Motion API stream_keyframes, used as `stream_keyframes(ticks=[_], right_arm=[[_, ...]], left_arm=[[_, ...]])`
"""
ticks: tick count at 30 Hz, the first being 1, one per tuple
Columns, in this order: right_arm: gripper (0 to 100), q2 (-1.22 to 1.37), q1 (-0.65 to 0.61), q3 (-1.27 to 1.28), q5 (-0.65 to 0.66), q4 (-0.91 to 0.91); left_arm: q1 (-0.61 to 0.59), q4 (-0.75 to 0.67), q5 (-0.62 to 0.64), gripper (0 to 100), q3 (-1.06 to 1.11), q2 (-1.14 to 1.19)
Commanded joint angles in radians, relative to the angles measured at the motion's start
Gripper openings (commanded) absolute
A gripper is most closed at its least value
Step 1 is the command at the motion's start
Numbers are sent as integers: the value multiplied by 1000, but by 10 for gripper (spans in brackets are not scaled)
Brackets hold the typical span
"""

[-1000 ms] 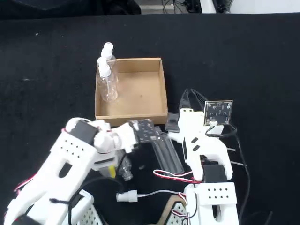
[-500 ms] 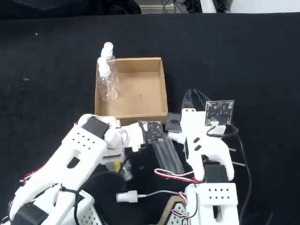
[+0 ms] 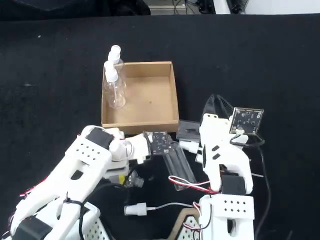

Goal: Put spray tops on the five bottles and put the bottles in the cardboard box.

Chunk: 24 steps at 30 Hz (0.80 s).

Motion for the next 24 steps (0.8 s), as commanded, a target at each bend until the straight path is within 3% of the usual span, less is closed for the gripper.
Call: stream_keyframes(ticks=[1,7,15,24], right_arm=[[18,-18,18,-47,-11,-21],[18,-18,17,-47,-11,-21],[18,-18,-15,-45,-9,-23],[18,-18,-15,-41,-9,-21]], left_arm=[[-16,-8,-3,304,25,-14],[-102,-23,15,303,77,-14],[-177,-164,325,277,174,-14],[-254,-115,341,151,252,-15]])
